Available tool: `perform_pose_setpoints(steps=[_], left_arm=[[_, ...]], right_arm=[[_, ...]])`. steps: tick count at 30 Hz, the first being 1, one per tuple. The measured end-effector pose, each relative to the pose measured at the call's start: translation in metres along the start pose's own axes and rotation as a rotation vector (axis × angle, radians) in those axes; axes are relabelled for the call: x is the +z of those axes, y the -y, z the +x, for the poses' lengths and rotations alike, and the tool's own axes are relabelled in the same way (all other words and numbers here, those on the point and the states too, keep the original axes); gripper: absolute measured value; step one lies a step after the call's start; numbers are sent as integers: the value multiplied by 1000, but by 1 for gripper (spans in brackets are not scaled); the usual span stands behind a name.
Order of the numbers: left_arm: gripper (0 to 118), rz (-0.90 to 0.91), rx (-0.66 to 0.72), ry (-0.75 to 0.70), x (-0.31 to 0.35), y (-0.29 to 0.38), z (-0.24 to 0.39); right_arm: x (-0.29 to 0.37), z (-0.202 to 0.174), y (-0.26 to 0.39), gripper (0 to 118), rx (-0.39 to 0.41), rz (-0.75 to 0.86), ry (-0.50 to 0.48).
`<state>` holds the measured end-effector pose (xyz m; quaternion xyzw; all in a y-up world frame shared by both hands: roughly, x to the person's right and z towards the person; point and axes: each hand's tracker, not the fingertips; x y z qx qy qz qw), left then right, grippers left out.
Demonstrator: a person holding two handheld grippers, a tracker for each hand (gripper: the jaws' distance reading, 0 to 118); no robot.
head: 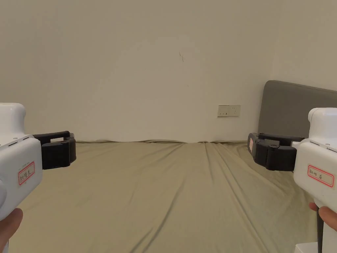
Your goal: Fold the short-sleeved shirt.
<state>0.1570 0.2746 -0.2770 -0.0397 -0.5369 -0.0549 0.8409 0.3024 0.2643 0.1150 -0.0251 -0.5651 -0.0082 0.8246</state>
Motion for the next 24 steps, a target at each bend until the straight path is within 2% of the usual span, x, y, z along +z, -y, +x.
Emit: perform_pose_setpoints(steps=[4,7,9,11,13,15,16,18,20,21,24], left_arm=[[114,-9,-3,11,-1,0,1],[114,-11,-4,14,-2,1,2],[114,-12,-1,20,-2,1,2],[114,-17,2,24,-3,0,2],[114,-20,3,29,-3,-1,3],[114,-20,2,31,-3,-1,3],[114,-18,-1,31,-3,-2,3],[114,-15,-5,29,-2,-3,4],[114,-13,-2,30,-2,-4,4],[114,-11,0,32,-2,-4,4],[114,-17,-2,37,-2,-6,5]], right_arm=[[4,-7,5,118,9,24,52],[6,-6,8,118,36,50,39],[6,-4,6,118,1,22,-12],[4,-2,3,118,-41,-17,-23],[4,-3,-1,118,-56,-26,28],[4,-7,-5,118,-30,-35,115],[4,-8,-6,118,-18,-40,124],[6,-5,-8,118,-32,-27,82],[8,-1,-9,118,-91,-24,-11],[8,-1,-11,118,-124,-29,-10],[6,-5,-14,118,-127,-64,20]])
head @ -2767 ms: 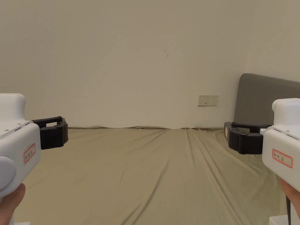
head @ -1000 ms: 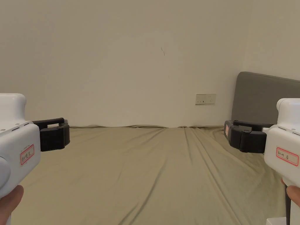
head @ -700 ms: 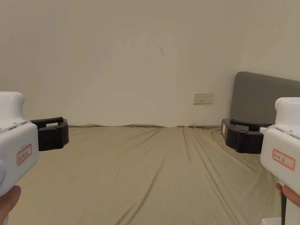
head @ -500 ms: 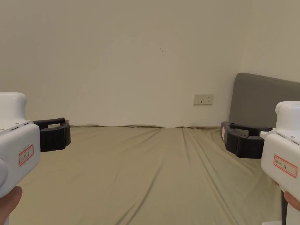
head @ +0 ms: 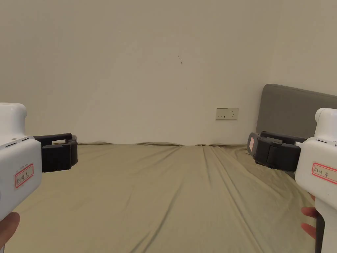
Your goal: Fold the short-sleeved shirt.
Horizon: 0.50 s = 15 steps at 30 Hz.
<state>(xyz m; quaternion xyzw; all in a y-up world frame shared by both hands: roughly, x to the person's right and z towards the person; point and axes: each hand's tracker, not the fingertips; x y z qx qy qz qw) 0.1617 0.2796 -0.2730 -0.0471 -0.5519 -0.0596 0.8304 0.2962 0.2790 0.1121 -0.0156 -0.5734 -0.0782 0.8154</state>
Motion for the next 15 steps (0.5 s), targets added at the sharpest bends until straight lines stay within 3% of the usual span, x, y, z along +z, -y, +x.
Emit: perform_pose_setpoints(steps=[5,9,12,15], left_arm=[[114,-4,-14,10,0,1,4],[114,4,-11,18,1,2,6],[114,9,-10,20,1,2,8],[114,9,-4,18,-2,3,10]], right_arm=[[-6,-7,6,118,40,-26,-4],[-12,-9,10,118,48,-43,-63],[-13,-12,12,118,28,-49,-54],[-13,-21,23,118,67,3,-44]])
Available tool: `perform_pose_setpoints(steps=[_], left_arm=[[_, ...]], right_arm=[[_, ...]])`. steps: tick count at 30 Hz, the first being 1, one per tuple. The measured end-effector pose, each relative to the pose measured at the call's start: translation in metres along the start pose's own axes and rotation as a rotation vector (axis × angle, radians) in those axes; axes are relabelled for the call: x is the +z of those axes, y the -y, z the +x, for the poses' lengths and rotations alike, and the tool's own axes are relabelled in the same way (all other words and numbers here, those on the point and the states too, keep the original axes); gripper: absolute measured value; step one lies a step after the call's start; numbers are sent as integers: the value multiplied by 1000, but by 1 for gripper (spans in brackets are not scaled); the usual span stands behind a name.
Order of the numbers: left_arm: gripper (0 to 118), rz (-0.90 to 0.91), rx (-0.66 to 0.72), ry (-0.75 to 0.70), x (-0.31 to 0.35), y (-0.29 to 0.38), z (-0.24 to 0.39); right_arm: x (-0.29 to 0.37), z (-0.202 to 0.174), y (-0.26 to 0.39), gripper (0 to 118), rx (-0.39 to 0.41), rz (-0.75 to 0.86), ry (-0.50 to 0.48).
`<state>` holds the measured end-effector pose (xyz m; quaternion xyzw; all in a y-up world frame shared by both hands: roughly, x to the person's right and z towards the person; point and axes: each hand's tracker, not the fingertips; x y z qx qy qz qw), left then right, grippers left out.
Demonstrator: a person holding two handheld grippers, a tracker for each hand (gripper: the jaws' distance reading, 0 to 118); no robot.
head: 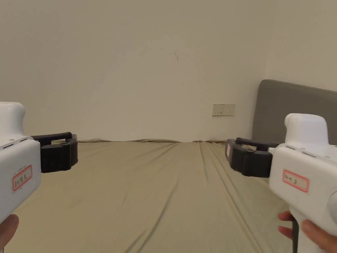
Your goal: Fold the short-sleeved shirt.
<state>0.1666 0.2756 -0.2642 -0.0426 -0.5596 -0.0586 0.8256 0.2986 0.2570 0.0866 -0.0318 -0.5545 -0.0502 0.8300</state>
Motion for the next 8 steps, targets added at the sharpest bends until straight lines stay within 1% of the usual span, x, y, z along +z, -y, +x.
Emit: perform_pose_setpoints(steps=[1,3,4,5,8], left_arm=[[114,0,6,2,-1,1,1],[114,-9,10,9,-3,2,2],[114,-10,10,10,-3,2,3],[114,-11,8,10,-3,3,4],[114,-11,-5,6,-4,6,5]], right_arm=[[-1,-5,2,118,49,6,4],[-6,-15,4,118,149,19,104],[-7,-17,5,118,180,29,129],[-8,-17,5,118,191,25,129],[-7,-14,4,118,160,23,106]])
